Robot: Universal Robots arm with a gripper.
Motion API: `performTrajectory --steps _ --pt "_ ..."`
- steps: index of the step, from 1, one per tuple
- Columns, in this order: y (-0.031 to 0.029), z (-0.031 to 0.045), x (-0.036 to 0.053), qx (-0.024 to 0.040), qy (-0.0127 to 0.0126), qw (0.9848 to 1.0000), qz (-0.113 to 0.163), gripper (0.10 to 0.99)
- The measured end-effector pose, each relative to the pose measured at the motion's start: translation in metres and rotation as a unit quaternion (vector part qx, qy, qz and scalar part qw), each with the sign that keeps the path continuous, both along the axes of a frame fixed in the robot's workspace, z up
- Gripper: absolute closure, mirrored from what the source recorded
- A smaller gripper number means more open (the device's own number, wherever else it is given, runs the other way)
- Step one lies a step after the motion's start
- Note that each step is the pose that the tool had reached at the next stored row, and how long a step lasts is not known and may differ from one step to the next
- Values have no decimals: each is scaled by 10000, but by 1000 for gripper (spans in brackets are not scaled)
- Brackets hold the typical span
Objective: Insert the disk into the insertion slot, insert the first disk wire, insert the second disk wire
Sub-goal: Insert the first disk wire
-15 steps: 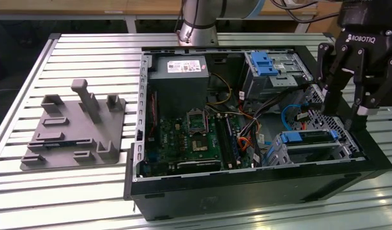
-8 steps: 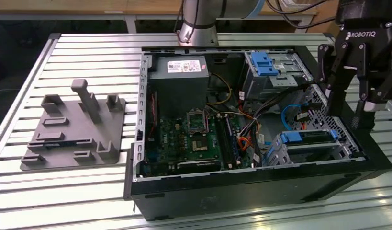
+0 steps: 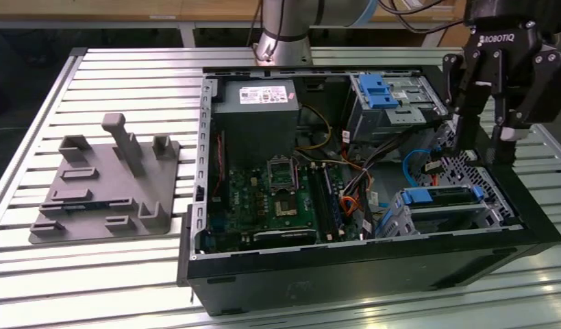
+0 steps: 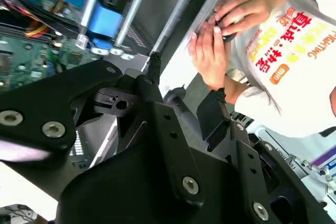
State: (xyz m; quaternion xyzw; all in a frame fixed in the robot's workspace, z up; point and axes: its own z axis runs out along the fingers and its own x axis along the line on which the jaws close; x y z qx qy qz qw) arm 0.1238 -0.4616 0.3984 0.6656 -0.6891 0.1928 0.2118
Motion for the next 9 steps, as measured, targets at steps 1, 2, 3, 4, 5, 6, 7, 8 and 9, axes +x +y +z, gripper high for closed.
performTrajectory --steps 1,2,3,4,5,6,7,8,9 --pt "45 -8 1 -1 -1 10000 0 529" --pt "93 -18 1 0 -1 10000 0 529" --pt "139 -26 2 0 -2 10000 0 529" --pt "184 -32 4 -1 -2 10000 1 529" --pt "227 -41 5 0 -2 10000 0 529" --pt "272 -49 7 0 -2 10000 0 529" --pt "312 -58 11 -2 -2 10000 1 529" --pt "341 -68 20 0 -2 10000 2 529" --pt "356 -75 31 0 -2 10000 4 529"
